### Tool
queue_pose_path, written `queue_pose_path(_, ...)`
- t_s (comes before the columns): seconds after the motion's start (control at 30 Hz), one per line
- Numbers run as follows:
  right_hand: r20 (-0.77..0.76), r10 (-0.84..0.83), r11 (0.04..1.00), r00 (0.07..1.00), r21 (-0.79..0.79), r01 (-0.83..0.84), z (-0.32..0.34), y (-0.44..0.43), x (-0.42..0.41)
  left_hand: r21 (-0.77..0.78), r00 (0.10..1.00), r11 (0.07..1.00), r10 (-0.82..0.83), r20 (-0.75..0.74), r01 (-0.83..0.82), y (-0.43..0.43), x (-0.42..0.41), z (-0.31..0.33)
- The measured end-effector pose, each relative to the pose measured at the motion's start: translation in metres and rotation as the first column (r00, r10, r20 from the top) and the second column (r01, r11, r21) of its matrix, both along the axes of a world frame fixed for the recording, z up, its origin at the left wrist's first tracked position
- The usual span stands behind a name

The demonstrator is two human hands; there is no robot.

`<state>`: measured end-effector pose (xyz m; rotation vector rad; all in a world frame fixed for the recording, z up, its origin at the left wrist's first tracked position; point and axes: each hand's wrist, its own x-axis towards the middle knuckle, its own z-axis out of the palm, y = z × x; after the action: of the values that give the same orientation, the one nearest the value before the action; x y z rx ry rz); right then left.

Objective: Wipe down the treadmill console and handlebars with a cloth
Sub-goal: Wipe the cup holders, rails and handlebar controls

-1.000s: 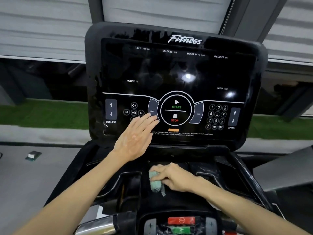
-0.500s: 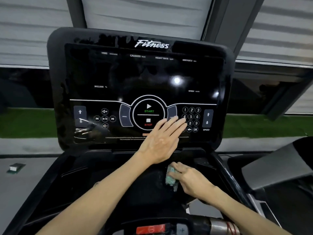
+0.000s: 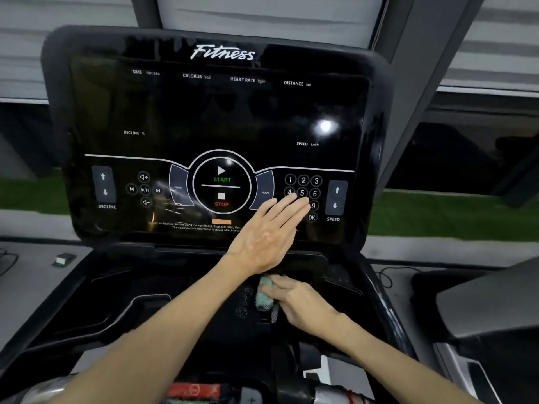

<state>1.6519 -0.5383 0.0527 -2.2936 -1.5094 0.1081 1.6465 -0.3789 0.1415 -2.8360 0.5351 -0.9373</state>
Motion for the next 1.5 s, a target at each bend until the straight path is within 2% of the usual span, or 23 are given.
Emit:
queue_pose_path(0.23, 0.055, 0.03, 0.997, 0.998, -0.078, -0.026, -0.001, 0.042, -0.004, 0.009, 1.0, 1.0, 0.02, -0.015, -0.02, -0.001, -0.002, 0.002)
queue_pose_path(0.33, 0.217, 0.032, 0.997, 0.976, -0.075, -0.016, 0.005, 0.04, -0.004, -0.02, 1.0, 1.0, 0.015, -0.002, -0.015, 0.004, -0.005, 0.008)
queue_pose_path(0.43, 0.324, 0.063, 0.992, 0.944, -0.121, -0.025, 0.012, 0.034, -0.012, 0.035, 1.0, 0.999, 0.006, -0.012, -0.006, 0.024, -0.014, 0.013)
queue_pose_path(0.53, 0.364, 0.062, 0.996, 0.929, -0.088, -0.032, 0.02, 0.027, -0.026, 0.088, 0.999, 0.996, 0.024, -0.023, -0.022, 0.05, -0.024, 0.013)
queue_pose_path(0.57, 0.329, -0.002, 1.0, 0.944, -0.029, 0.012, 0.024, 0.024, -0.029, 0.092, 0.999, 0.995, 0.037, -0.024, -0.034, 0.056, -0.027, 0.012)
queue_pose_path(0.63, 0.031, -0.183, 0.981, 0.983, 0.074, 0.18, 0.034, 0.018, -0.034, 0.079, 0.998, 0.996, 0.049, -0.033, -0.047, 0.062, -0.031, 0.007)
queue_pose_path(0.7, -0.356, -0.297, 0.933, 0.886, 0.088, 0.348, 0.039, 0.014, -0.035, 0.077, 0.998, 0.996, 0.045, -0.045, -0.042, 0.062, -0.033, 0.002)
queue_pose_path(0.77, -0.517, -0.342, 0.881, 0.784, 0.115, 0.46, 0.043, 0.015, -0.035, 0.087, 0.998, 0.996, 0.032, -0.051, -0.028, 0.063, -0.033, -0.001)
queue_pose_path(0.83, -0.555, -0.359, 0.86, 0.75, 0.116, 0.497, 0.047, 0.017, -0.036, 0.07, 0.998, 0.997, 0.025, -0.052, -0.021, 0.063, -0.032, 0.0)
queue_pose_path(1.0, -0.506, -0.279, 0.894, 0.816, 0.173, 0.413, 0.065, 0.03, -0.046, 0.01, 0.998, 1.0, 0.017, -0.054, -0.016, 0.065, -0.033, 0.0)
queue_pose_path(1.1, -0.462, -0.293, 0.888, 0.837, 0.195, 0.418, 0.062, 0.046, -0.05, -0.002, 0.998, 1.0, 0.019, -0.057, -0.02, 0.065, -0.033, 0.0)
queue_pose_path(1.13, -0.411, -0.293, 0.911, 0.863, 0.153, 0.382, 0.058, 0.051, -0.051, 0.001, 0.998, 1.0, 0.024, -0.059, -0.024, 0.065, -0.033, 0.0)
queue_pose_path(1.2, -0.172, -0.299, 0.953, 0.938, -0.014, 0.302, 0.042, 0.056, -0.051, 0.008, 0.998, 1.0, 0.027, -0.062, -0.026, 0.066, -0.033, -0.001)
queue_pose_path(1.27, 0.091, -0.234, 0.963, 0.968, -0.117, 0.244, 0.029, 0.054, -0.054, 0.004, 0.998, 1.0, 0.022, -0.061, -0.022, 0.066, -0.033, -0.001)
queue_pose_path(1.3, 0.158, -0.188, 0.965, 0.969, -0.155, 0.212, 0.027, 0.054, -0.056, 0.003, 0.998, 1.0, 0.02, -0.057, -0.02, 0.067, -0.033, -0.001)
queue_pose_path(1.43, 0.273, -0.035, 0.985, 0.961, -0.151, 0.079, 0.031, 0.053, -0.063, -0.003, 0.999, 1.0, 0.009, -0.035, -0.009, 0.066, -0.032, -0.002)
queue_pose_path(1.5, 0.185, 0.049, 0.98, 0.982, -0.199, -0.011, 0.036, 0.054, -0.06, -0.003, 1.0, 1.0, 0.009, -0.023, -0.009, 0.067, -0.032, -0.003)
